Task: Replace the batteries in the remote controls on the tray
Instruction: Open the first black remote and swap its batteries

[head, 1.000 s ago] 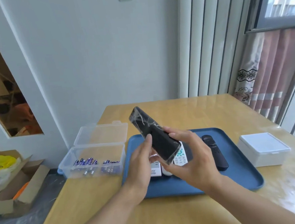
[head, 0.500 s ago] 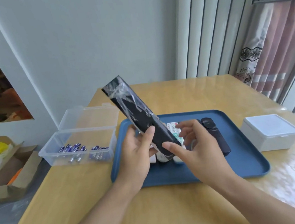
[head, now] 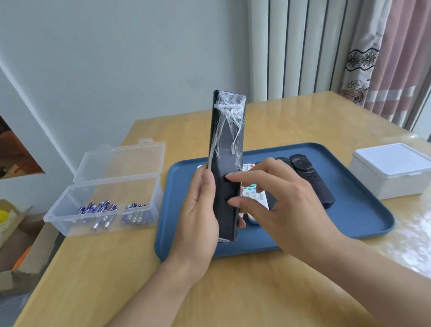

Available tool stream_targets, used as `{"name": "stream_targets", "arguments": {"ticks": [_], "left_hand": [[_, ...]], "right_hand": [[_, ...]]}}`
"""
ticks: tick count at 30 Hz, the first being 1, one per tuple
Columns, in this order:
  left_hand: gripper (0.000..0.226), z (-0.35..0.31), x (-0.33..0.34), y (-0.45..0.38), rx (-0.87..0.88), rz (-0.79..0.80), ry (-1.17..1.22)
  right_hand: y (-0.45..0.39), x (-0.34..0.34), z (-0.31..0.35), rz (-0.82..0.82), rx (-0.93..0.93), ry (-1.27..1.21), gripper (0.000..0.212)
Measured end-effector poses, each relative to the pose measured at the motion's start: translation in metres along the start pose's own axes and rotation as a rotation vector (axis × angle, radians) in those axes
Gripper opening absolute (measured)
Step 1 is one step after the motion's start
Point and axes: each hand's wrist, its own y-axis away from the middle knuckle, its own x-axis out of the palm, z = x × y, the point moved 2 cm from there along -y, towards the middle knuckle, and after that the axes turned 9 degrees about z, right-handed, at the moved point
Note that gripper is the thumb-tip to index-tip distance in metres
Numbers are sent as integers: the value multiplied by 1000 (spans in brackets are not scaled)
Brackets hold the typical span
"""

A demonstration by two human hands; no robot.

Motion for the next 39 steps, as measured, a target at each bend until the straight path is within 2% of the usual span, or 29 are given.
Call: {"name": "stream_targets", "arguments": {"ticks": [5,11,16,18,22,24,27,29,31,35,39], "left_hand": [[35,0,2,2,-7,21,-34],[35,3,2,3,-19,26,-164],[42,3,-10,-4,-74,-121,-77],[43,0,-16,-6,-78,-198,13],[46,-6,-21,-10,-71,-251,202],[43,-7,-22,-11,-83,-256,253],[39,-6,-23,-10,-100,-235,284],[40,-6,-22,-10,-107,-225,283],[42,-7,-21,-9,-117,-216,285],[40,-6,-17,-6,-130,-141,259],[41,-4,-9,-2,-147,-40,224]], "right_hand": [[0,0,3,114,117,-62,27],[-3,-11,0,236,290,-291,26],[-8,-19,3,305,275,-434,21],[-10,-24,-2,411,342,-412,21],[-1,-28,-5,831,462,-234,24],[3,-26,-2,895,468,-70,29],[3,-28,2,876,455,154,38],[0,-31,3,820,441,185,41],[-3,-30,0,670,384,109,37],[-2,-17,-4,207,110,-26,5],[1,-6,-2,106,-80,73,19]]}}
